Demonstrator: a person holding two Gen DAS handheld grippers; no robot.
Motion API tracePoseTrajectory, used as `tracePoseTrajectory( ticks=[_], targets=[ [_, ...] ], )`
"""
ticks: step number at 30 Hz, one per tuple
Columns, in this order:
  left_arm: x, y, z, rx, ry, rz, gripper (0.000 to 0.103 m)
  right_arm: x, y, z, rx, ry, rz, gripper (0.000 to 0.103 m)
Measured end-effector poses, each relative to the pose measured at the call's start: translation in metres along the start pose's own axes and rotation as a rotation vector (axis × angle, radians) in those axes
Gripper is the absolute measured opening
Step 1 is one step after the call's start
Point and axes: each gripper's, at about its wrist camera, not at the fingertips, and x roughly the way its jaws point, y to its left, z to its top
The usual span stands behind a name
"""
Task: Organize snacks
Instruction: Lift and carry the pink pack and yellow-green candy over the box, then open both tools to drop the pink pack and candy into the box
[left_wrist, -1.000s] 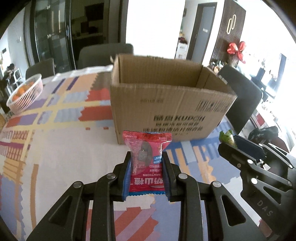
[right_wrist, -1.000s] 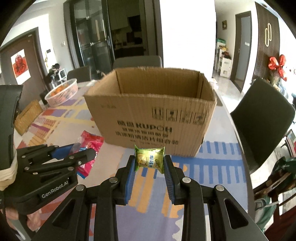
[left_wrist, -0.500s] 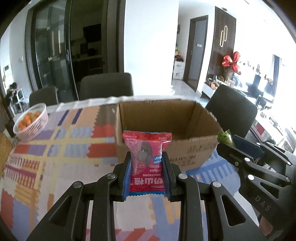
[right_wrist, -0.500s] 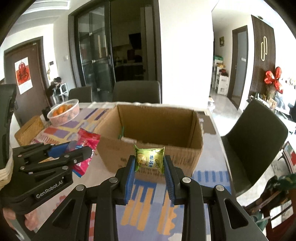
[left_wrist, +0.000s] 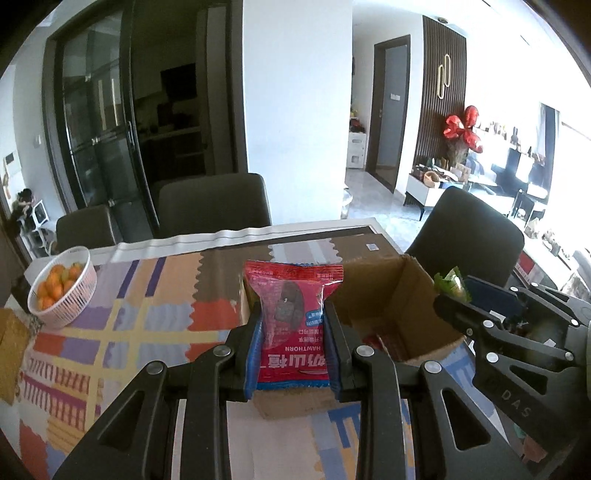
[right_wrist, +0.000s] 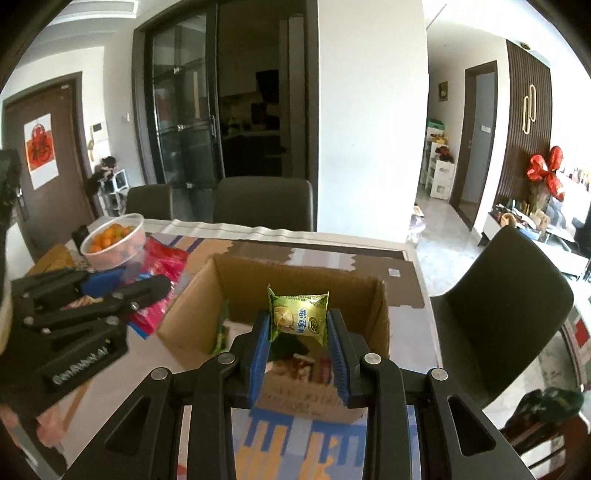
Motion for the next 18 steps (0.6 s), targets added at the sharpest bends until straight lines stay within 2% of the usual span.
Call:
tracePoseTrajectory(
  ticks=[7, 14, 18],
  targets=[
    [0.036, 0.003, 0.016, 0.014, 0.067, -0.007, 0.029, 0.029, -0.012, 0.013, 0.003, 0.058, -0.005, 0.031],
    [0.072, 0.000, 0.016, 0.017, 0.160, -0.026, 0.030, 0.056, -0.020, 0.017, 0.011, 0.121, -0.010, 0.031],
    [0.088, 0.001, 0.011, 0.013, 0.227, -0.038, 0.034, 0.069, -0.027, 0.014, 0.024, 0.166, -0.015, 0.031]
  ],
)
